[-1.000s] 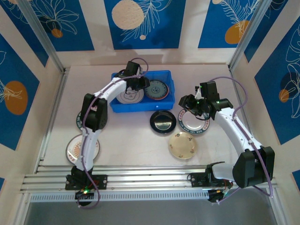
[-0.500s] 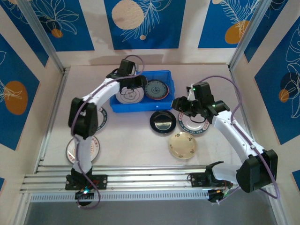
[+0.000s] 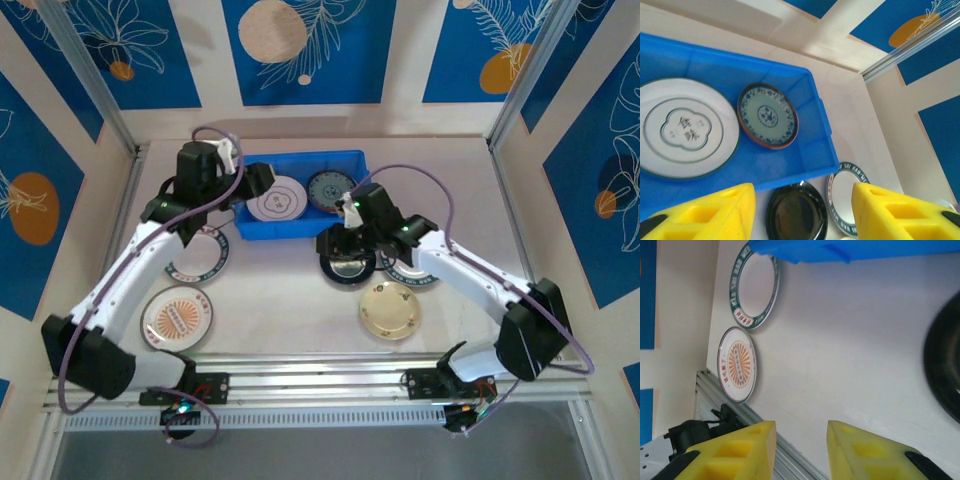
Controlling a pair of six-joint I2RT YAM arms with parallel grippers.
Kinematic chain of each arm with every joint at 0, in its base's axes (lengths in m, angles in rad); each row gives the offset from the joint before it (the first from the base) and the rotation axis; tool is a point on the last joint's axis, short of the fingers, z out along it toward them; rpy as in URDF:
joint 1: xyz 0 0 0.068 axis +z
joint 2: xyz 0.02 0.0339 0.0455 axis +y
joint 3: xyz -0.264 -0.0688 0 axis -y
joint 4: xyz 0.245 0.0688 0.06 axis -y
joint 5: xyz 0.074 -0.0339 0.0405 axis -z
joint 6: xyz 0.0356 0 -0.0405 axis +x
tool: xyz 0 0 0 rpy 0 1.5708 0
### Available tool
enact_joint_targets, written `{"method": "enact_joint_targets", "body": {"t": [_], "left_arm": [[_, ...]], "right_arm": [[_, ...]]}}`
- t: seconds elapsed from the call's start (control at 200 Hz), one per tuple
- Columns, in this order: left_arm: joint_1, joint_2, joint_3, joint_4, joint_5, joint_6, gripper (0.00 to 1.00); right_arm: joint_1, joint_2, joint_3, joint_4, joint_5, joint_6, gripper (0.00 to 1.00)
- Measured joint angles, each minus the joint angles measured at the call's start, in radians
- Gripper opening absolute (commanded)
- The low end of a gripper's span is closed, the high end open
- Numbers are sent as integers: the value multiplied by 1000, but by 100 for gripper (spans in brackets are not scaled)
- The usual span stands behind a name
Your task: Place the plates into the plastic bin on the countertop
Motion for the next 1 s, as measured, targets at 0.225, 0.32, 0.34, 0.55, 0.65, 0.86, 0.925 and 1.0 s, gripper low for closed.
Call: {"method": "enact_joint_targets", "body": {"t": [0.225,0.32,0.34,0.55,0.65,0.86,0.925,1.0], "left_arm": [[23,-222,-109,-127,0,-1,60],[43,-304,-140,-170,3,-12,62],[50,-316,-145,-177,4,-16,62],[109,-410,-188,-219,24,-43,62],[117,-422,-204,-223,33,-53,62],[124,-427,-206,-230,50,-57,62],[124,-428,-208,-230,50,-57,62],[124,-432,-213,-230,50,-57,62]], "right_arm": [[102,203,154,22,-96,-10,36],[142,300,227,36,-140,-10,39],[151,325,246,40,-151,-10,39],[217,574,440,29,-274,-3,42],[242,690,570,-34,-313,-16,43],[288,898,853,-215,-373,-70,43],[299,944,909,-263,-384,-83,42],[310,978,937,-306,-392,-95,41]]}}
